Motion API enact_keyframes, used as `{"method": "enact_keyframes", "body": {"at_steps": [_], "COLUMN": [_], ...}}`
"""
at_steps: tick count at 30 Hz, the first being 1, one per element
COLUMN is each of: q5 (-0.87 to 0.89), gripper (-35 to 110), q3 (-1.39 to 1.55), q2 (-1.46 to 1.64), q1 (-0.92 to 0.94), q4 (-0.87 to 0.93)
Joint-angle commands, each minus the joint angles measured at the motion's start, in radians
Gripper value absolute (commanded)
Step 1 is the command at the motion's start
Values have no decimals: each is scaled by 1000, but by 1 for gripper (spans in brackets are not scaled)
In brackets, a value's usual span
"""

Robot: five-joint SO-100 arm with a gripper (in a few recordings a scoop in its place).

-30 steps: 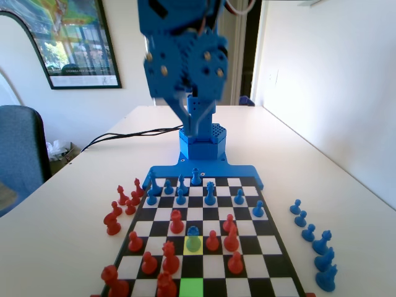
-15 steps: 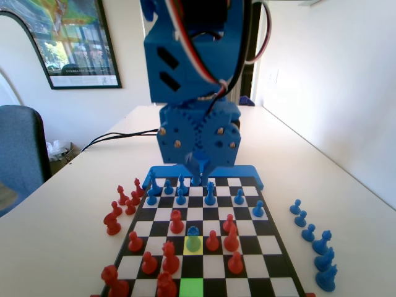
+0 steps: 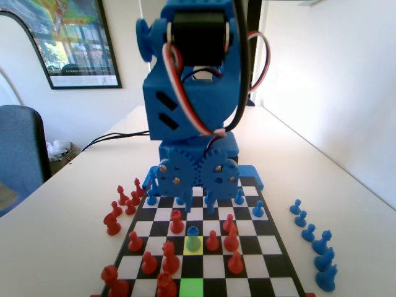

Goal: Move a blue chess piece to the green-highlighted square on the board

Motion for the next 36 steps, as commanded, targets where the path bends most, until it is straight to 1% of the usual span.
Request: {"method": "enact_keyframes", "body": {"at_steps": [1,5,36], "q5": [-28,-38,-61], "gripper": [10,10,10], "q3": [-66,-38,106], "q2": [21,11,11], "q1": [17,17,-11], "q4": [-15,-67,-160]}}
